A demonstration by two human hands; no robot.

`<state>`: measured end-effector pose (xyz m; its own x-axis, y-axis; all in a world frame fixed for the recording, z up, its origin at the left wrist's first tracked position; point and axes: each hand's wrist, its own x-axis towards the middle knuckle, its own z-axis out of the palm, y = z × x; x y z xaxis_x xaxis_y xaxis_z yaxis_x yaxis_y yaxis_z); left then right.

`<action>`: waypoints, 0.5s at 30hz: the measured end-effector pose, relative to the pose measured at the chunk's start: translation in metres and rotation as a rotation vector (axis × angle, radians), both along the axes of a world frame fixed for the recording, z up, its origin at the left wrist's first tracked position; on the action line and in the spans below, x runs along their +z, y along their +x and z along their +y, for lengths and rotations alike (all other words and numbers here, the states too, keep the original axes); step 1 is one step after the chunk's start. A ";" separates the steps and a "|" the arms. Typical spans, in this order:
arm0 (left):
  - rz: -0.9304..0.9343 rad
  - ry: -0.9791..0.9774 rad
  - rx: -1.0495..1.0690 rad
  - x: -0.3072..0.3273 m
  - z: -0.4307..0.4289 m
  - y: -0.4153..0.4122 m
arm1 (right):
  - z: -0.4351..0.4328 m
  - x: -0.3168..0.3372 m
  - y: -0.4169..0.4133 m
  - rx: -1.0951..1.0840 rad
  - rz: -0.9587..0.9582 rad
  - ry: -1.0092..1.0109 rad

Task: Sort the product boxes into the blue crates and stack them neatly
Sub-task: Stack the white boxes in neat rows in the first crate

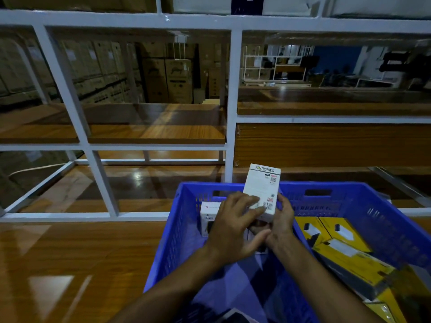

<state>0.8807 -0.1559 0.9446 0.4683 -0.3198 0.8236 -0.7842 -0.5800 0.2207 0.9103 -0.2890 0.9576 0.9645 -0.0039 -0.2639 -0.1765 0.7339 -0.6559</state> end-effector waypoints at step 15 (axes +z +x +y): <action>0.891 -0.650 0.056 -0.004 0.050 0.038 | 0.031 -0.027 -0.006 0.072 -0.424 -1.215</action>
<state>0.9188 -0.1063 0.9408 0.9779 0.0919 0.1877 -0.1693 -0.1781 0.9693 0.9040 -0.2580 0.9305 0.9798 0.0310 0.1978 0.1950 -0.3723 -0.9074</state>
